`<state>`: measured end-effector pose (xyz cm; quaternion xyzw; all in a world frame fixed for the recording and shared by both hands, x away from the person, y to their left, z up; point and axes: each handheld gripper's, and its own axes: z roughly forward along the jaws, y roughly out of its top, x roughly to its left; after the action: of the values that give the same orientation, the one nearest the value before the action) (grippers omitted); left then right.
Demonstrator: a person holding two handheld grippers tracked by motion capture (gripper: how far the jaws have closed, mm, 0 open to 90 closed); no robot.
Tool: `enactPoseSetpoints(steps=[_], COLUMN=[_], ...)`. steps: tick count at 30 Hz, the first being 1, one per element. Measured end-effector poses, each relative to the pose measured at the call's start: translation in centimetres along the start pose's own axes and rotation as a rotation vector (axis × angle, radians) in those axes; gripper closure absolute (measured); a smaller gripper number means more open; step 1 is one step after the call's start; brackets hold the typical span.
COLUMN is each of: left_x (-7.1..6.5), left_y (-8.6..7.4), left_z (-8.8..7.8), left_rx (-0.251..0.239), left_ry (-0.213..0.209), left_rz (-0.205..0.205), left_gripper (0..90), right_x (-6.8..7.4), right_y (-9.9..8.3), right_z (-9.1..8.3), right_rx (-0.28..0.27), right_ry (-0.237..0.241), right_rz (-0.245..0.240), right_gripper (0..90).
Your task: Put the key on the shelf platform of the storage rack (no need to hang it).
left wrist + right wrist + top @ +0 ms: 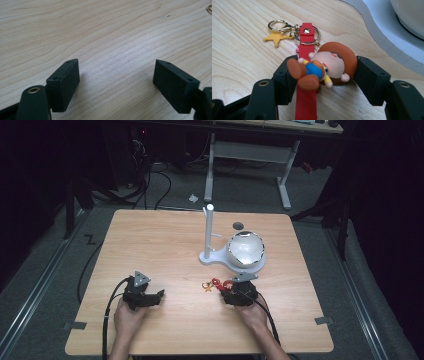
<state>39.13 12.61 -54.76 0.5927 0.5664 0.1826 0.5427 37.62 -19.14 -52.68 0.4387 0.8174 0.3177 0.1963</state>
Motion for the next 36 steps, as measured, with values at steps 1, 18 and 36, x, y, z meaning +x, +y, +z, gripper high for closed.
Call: enactPoseSetpoints(steps=[1, 18, 36], left_x=[0.0, 0.0, 0.0], left_y=[0.0, 0.0, 0.0], left_z=[0.0, 0.0, 0.0], left_rx=[0.000, 0.001, 0.000], left_ry=[0.000, 0.000, 0.000], left_rz=[0.000, 0.001, 0.001], left_gripper=[21.7, 21.7, 21.7], right_x=[0.0, -0.3, -1.0], right_y=[0.0, 0.0, 1.3], right_z=[0.0, -0.9, -4.6], right_rx=[0.001, -0.059, -0.163], right_ry=[0.002, 0.008, 0.060], right_rz=[-0.002, -0.033, -0.025], right_gripper=[38.0, 48.1, 48.9])
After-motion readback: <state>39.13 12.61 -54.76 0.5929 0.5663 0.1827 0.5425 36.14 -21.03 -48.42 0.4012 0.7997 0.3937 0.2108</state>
